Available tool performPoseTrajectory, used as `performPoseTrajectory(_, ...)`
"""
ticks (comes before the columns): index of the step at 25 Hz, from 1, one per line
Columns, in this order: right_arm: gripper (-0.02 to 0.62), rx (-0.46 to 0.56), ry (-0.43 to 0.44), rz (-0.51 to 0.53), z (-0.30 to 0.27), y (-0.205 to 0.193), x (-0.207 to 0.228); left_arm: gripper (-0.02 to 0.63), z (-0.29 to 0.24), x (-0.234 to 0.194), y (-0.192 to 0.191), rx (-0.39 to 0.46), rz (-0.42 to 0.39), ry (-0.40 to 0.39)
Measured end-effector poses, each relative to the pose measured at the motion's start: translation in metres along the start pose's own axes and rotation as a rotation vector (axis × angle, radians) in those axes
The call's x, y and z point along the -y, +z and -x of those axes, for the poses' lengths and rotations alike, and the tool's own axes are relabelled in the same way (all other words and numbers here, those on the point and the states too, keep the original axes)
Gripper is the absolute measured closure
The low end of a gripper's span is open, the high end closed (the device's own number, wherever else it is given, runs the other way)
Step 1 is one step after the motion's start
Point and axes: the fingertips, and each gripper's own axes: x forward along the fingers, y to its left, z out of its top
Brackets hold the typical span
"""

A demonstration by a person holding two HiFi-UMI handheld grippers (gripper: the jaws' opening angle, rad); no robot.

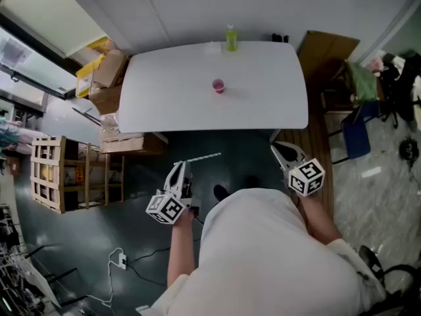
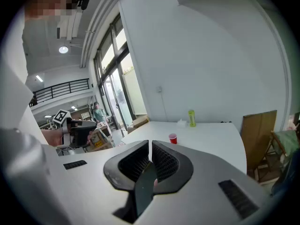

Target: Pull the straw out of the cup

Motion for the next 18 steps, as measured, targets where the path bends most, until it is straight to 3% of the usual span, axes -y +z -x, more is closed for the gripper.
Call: performPoseTrajectory(18,0.546,0.014,0.014,-0.001,0.0099,0.0004,0.0009,0.583,0.0007,0.0094,-0.0089,-0.007,-0.009,0.000)
